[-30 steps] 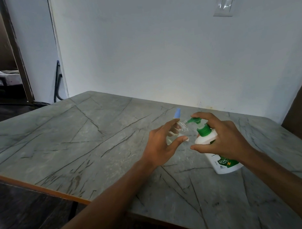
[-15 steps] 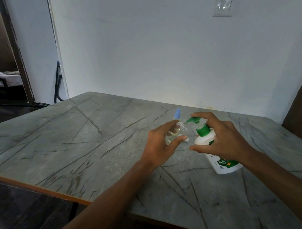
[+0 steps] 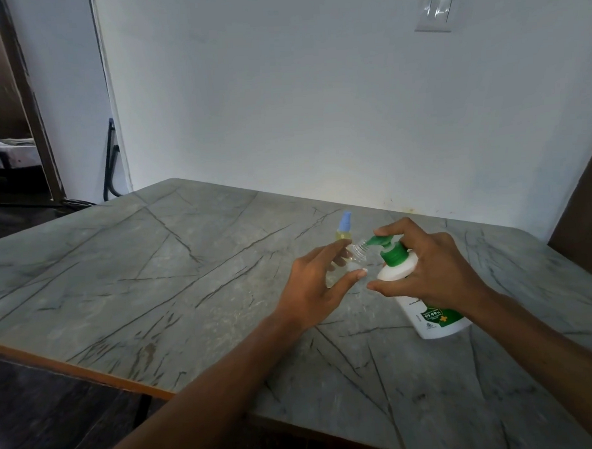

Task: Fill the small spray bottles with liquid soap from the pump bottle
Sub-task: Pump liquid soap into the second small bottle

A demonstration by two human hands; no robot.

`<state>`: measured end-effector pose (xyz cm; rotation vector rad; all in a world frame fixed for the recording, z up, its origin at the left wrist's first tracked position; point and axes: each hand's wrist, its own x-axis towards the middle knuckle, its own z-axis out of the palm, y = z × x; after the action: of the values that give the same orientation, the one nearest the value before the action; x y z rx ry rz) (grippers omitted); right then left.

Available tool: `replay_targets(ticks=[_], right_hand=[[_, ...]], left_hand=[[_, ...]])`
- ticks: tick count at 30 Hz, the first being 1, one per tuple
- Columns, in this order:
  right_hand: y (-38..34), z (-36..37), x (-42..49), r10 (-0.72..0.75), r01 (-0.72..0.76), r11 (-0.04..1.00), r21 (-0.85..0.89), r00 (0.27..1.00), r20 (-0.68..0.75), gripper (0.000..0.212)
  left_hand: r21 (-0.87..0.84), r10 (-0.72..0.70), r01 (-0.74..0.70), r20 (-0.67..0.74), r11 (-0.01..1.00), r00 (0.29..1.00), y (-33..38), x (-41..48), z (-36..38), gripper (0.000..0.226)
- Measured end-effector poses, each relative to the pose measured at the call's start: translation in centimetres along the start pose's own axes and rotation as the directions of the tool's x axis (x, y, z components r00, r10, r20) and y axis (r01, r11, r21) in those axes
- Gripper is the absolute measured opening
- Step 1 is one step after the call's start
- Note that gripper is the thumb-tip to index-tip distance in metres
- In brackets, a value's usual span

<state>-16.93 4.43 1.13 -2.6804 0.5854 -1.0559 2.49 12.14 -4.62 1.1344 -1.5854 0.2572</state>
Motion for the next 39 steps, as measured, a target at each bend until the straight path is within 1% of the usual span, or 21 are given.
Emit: replay_targets(ticks=[4, 9, 12, 16, 21, 27, 32, 36, 39], right_hand=[[0.05, -0.04, 0.07, 0.013, -0.012, 1.0, -0.009, 1.0, 0.008, 0.066], [0.14, -0.09, 0.04, -0.013, 0.016, 0.996, -0.085, 0.999, 0.037, 0.084], [0.16, -0.18, -0.12, -0.016, 0.019, 0.996, -0.09, 0.999, 0.035, 0.093], [0.26, -0.21, -0.31, -0.049, 0.051, 0.989, -0.138, 0.999, 0.02, 0.084], [0.26, -0.16, -0.4, -0.092, 0.09, 0.98, -0.179, 0.996, -0.003, 0.083], [0.39, -0.19, -0.16, -0.056, 0.057, 0.995, -0.085, 0.998, 0.012, 0.082], [0.55, 0.01, 0.28, -0.04, 0.041, 0.998, -0.052, 0.999, 0.025, 0.079], [0.55, 0.02, 0.22, -0.057, 0.056, 0.998, -0.025, 0.998, -0.008, 0.073], [0.44, 0.03, 0.06, -0.048, 0.048, 0.999, -0.001, 0.998, -0.032, 0.067]], left_hand=[[0.006, 0.016, -0.016, 0.01, 1.0, 1.0, -0.08, -0.02, 0.03, 0.052], [-0.02, -0.019, 0.018, -0.026, 1.0, 0.999, -0.08, 0.21, -0.19, 0.054], [-0.028, -0.016, 0.015, -0.03, 0.999, 0.999, 0.02, 0.37, -0.22, 0.053], [-0.027, -0.018, 0.017, -0.029, 0.999, 0.999, -0.02, 0.41, -0.14, 0.052], [-0.06, -0.025, 0.023, -0.034, 0.998, 0.999, 0.1, 0.42, -0.1, 0.051], [-0.078, -0.026, 0.022, -0.044, 0.997, 0.999, 0.31, 0.37, -0.05, 0.05], [-0.095, -0.037, 0.033, -0.041, 0.995, 0.998, 0.17, 0.37, -0.21, 0.052], [-0.052, -0.012, 0.011, -0.02, 0.999, 1.0, 0.17, 0.23, -0.13, 0.053], [-0.028, 0.002, -0.002, -0.004, 1.0, 1.0, 0.31, 0.14, 0.01, 0.05]])
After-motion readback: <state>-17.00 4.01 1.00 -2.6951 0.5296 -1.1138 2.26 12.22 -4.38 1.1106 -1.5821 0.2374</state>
